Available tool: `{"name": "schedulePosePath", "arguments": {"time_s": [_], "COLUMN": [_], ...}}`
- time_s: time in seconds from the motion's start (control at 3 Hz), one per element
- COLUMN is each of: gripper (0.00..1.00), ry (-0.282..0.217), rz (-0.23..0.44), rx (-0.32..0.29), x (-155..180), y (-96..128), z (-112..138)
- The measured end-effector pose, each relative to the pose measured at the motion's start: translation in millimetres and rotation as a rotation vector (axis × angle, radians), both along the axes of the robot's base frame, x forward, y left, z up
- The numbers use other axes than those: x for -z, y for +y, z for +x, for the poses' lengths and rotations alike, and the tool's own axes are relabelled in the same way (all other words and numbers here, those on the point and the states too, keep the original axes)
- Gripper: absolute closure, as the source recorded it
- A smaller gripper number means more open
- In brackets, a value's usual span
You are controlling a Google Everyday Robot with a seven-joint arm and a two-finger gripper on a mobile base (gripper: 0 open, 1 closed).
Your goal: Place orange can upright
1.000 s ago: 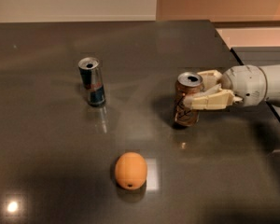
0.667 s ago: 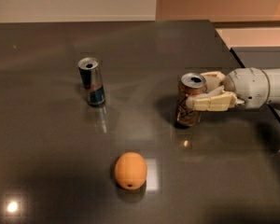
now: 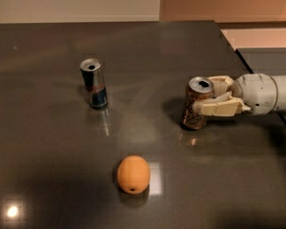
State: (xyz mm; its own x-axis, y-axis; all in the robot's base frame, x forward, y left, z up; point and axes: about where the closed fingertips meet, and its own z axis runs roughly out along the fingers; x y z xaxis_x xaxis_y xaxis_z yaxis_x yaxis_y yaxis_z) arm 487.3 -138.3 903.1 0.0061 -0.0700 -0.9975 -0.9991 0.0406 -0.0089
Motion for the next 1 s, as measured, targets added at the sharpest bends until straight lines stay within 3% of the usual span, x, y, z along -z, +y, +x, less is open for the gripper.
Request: {"name": "schedulePosePath", "arguments": {"time_s": [0.33,0.67,1.0], "gripper": [0.08,0.00,0.00], "ry": [-0.007,-0.008,-0.008], "rz": [0.002,0.002,0.002], "rx": [0.010,0.008,0.008], "x": [5.4,5.1,5.1], "y": [-3.2,-1.6,-1.5], "z": [0.8,1.2,1.2]}}
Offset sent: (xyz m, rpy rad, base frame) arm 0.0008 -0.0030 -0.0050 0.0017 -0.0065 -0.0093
